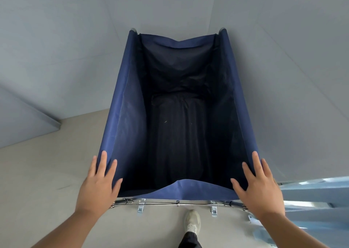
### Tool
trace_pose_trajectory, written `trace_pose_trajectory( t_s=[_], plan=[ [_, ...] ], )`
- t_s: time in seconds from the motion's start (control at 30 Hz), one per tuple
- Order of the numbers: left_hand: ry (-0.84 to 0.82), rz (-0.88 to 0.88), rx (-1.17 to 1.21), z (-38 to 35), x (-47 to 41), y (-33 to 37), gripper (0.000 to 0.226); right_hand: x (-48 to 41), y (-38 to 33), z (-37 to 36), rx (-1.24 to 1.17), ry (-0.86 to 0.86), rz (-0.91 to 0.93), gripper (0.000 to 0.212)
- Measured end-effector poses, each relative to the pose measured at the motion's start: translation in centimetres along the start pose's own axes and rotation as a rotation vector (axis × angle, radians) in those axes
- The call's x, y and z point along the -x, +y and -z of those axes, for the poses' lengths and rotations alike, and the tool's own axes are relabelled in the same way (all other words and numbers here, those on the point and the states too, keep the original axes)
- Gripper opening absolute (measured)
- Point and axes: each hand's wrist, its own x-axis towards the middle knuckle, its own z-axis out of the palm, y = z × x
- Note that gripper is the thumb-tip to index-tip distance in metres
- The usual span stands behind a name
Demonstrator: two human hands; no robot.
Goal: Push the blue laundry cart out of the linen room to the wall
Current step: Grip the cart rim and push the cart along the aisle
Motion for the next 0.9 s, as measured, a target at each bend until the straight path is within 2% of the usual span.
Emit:
trace_pose_trajectory(
  t_s=[0.9],
  plan=[
    [-0.046,0.029,-0.022,1.0,-4.2,0.4,0.088,-5.0,0.4,0.2,-0.053,0.027,0.052,0.063]
  ],
)
